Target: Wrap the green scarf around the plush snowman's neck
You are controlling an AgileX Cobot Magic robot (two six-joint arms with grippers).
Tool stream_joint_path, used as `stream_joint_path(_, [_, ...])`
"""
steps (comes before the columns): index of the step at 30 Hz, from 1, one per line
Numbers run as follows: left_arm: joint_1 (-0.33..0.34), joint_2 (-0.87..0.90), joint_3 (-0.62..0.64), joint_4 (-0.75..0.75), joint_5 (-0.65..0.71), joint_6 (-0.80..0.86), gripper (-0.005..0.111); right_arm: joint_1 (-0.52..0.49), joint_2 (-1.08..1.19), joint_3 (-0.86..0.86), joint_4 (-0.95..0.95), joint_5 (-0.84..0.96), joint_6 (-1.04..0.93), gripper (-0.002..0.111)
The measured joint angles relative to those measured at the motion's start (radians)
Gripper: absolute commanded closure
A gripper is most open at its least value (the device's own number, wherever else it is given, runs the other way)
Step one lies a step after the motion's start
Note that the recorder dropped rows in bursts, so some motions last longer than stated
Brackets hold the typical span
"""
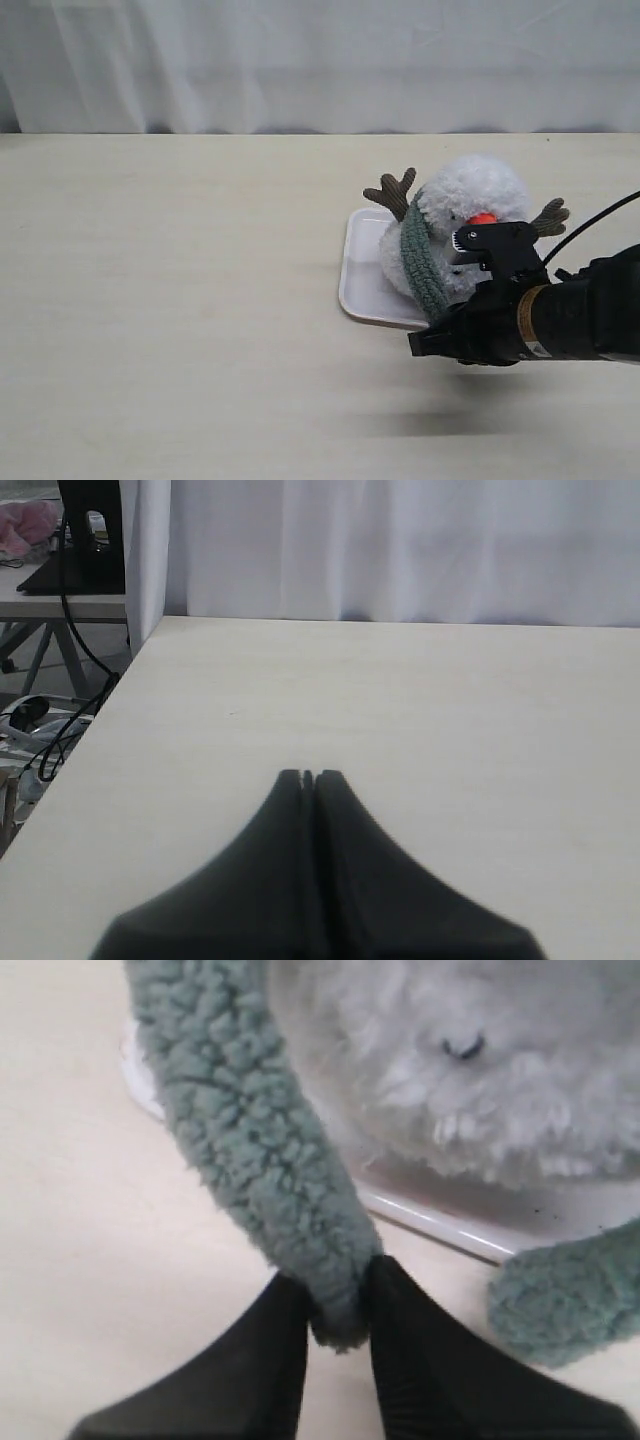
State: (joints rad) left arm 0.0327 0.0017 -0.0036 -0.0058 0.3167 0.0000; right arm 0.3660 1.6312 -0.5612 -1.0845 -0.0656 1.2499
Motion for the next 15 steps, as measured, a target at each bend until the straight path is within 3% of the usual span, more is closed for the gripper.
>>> stream_joint_path(5, [0.000,0.000,0.000,0.000,0.000,0.000,0.107,0.000,-0.034,0.011,0.000,0.024,0.000,0.054])
stream_joint_path(15, [0.000,0.000,0.000,0.000,0.000,0.000,0.107,0.000,-0.288,0.098,0.000,0.066,0.010,0.053])
